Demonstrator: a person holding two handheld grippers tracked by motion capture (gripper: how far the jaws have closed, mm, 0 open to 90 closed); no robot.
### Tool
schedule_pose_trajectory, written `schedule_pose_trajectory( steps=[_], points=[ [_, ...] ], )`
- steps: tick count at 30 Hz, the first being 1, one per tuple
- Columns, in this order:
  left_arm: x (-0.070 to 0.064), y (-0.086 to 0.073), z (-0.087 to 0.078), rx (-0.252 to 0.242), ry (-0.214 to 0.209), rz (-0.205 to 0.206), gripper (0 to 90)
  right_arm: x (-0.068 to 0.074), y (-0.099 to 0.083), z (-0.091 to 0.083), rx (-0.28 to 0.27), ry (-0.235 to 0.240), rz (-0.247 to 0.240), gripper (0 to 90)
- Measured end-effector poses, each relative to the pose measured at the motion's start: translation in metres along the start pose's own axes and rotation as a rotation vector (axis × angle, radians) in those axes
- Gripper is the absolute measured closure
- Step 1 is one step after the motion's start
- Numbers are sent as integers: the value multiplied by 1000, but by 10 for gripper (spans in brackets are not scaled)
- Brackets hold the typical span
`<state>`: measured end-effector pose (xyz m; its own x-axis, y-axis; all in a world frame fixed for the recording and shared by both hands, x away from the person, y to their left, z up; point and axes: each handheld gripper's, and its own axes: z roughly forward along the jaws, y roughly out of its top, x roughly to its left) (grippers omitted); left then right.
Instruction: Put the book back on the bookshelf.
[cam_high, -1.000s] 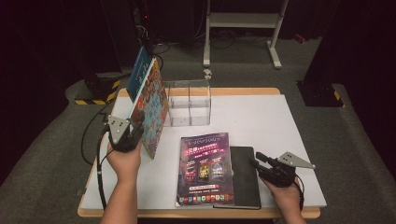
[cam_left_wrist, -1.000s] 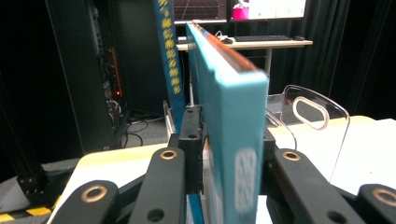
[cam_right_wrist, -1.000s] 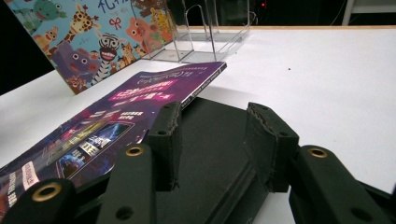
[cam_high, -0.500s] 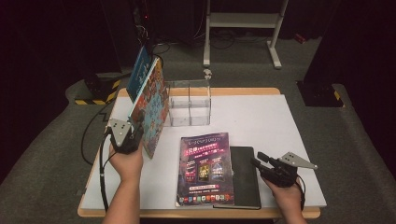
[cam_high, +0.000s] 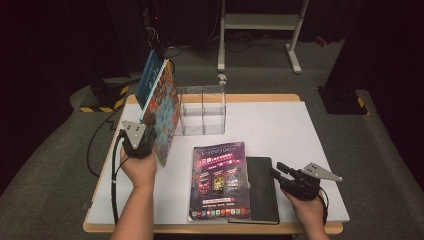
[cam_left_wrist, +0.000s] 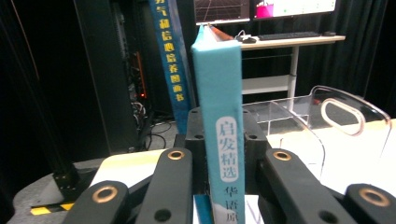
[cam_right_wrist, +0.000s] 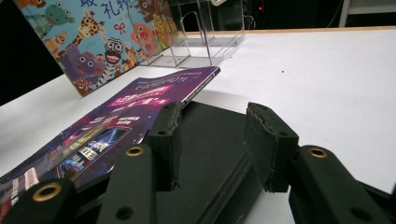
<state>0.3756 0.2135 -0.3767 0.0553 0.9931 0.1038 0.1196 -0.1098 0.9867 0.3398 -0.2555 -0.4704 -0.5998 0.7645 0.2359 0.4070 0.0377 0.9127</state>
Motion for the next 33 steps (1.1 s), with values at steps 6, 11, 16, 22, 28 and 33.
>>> schedule_pose_trajectory(
  steps=[6,11,16,22,28,33],
  points=[
    [-2,-2,-4,-11,29,10,778,1,0,1,4,8,-3,565],
    [-1,-3,0,-12,29,-6,779,3,-1,2,9,10,-7,564],
    [-2,-3,4,-19,28,-18,779,4,-1,3,12,12,-8,564],
    [-1,-6,5,-33,31,-39,771,4,-2,5,20,14,-9,564],
    [-1,-11,-1,-32,1,-41,640,4,-2,4,21,13,-10,562],
    [4,-24,-12,-22,-28,-62,640,3,-2,6,29,7,-15,562]
  ],
)
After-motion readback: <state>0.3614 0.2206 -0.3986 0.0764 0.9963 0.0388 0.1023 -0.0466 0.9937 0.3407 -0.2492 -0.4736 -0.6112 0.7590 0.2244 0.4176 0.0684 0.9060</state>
